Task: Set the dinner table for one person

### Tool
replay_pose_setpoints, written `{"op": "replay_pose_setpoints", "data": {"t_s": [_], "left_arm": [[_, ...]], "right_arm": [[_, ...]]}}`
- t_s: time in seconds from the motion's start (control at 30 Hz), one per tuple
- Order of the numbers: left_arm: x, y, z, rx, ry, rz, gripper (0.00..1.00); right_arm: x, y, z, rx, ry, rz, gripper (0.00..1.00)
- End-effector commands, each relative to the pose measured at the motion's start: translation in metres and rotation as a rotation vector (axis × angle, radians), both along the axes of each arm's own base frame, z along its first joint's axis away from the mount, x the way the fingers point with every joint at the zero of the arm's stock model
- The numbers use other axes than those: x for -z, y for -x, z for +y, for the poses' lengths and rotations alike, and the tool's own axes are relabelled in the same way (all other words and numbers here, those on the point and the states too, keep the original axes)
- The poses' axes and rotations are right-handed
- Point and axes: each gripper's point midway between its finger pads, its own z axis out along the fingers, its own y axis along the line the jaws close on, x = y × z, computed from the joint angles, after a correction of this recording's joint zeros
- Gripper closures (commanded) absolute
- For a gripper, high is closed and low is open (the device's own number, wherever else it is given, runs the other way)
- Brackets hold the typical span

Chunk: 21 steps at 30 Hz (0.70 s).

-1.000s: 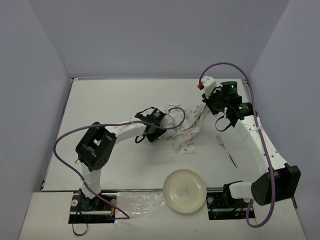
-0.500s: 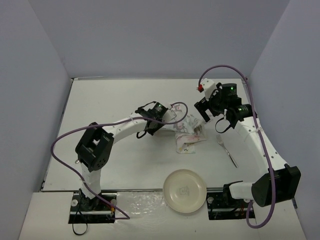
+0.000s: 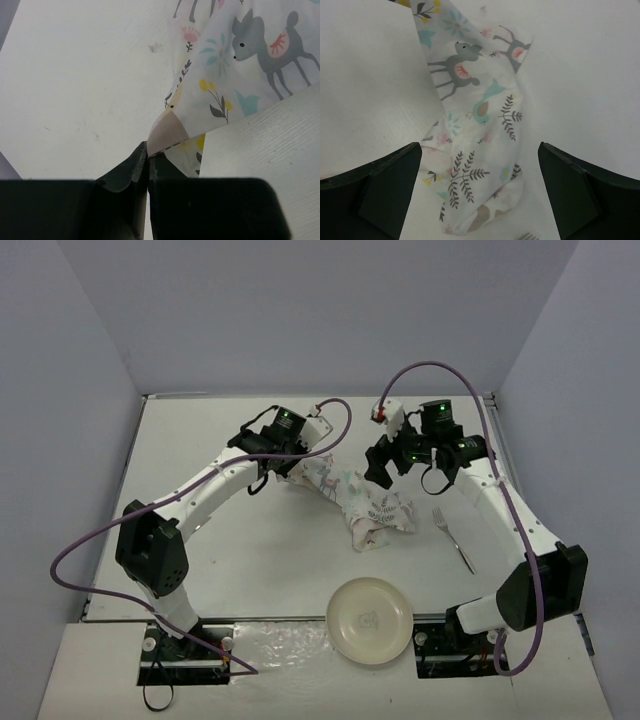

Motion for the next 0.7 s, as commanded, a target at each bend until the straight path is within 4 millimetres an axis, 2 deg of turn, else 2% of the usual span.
{"op": "replay_pose_setpoints", "data": {"t_s": [0.0,0.17,0.27,0.37,0.47,0.67], "left_arm": [[-0.032,-0.007,0.006,-0.008,0.01,-0.062,1.0],[-0.034,-0.009,0.009,-0.017,0.024,-0.057,1.0],[-0.035,-0.009,0.009,-0.016,0.033,-0.053,1.0],[-0.039,-0.006,0.011,-0.013,0.041,-0.05,1.0],[-0.048,-0.004,0.013,-0.01,0.058,-0.054,1.0],[-0.056,-0.002,0.013,-0.008,0.083,-0.055,1.0]], "right_arm": [[0.021,0.001,0.048,-0.129,-0.055,0.094,0.0],[0.055,-0.007,0.076,-0.125,0.061,0.122,0.0],[0.075,-0.025,0.087,-0.041,0.16,0.09,0.0],[0.086,-0.05,0.077,0.101,0.248,0.032,0.0],[0.094,-0.059,0.077,0.156,0.322,-0.016,0.0],[0.112,-0.063,0.09,0.223,0.459,-0.117,0.0]]}}
